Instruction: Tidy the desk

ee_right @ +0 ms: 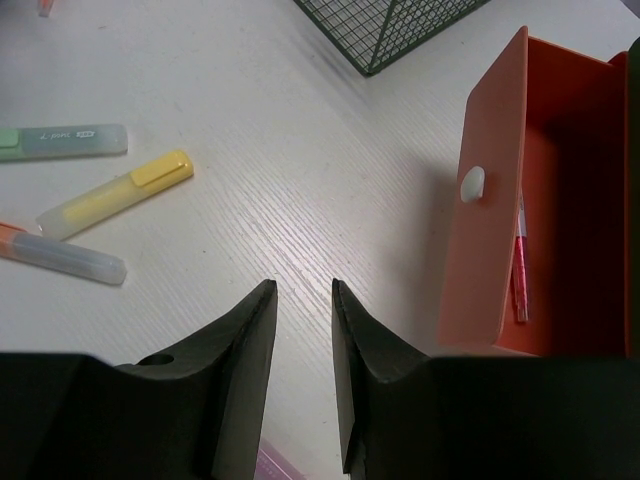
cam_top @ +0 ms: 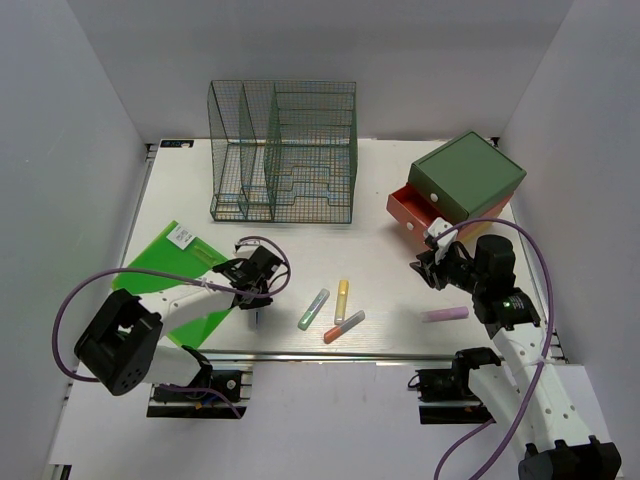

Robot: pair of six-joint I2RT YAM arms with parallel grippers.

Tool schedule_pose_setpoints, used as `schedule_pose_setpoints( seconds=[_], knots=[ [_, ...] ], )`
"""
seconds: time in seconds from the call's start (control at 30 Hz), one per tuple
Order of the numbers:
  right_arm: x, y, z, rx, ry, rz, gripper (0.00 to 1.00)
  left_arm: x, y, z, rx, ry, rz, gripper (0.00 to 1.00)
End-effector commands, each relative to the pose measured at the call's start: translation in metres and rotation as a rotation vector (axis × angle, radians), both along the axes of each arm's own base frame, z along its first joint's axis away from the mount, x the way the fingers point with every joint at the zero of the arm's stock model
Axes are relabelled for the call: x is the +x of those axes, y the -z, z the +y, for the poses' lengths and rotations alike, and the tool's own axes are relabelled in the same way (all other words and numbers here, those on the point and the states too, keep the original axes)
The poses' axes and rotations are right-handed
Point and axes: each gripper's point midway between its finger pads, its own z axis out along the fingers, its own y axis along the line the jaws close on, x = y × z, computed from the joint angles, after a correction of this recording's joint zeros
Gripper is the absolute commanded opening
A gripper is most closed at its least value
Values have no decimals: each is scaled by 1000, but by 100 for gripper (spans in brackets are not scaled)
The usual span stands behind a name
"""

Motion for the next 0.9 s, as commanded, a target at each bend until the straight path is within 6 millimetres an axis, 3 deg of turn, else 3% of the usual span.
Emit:
schedule_pose_setpoints(
  seconds=[0.0, 0.1, 0.33, 0.5, 0.57, 0.7, 0.87],
  knots=[
    [7, -22, 0, 7, 4, -76, 34, -4, 5, -2, -36, 6, 12, 37],
    [7, -23, -1, 9, 8, -80, 34, -9, 12, -3, -41, 13, 33, 34],
    [6, -26, -1, 10, 6, -91, 34, -24, 29, 5, -25, 10, 90, 15],
    [5, -27, 0, 11, 3, -96, 34, -29, 22, 2, -58, 9, 74, 7],
    [5, -27, 0, 12, 3, -97, 34, -29, 11, -7, -102, 28, 60, 1],
    [5, -27, 0, 12, 2, -95, 34, -23, -24, -27, -211, 77, -3, 0],
    [5, -27, -1, 11, 4, -96, 34, -22, -91, -55, -374, 205, -97, 0]
  ],
)
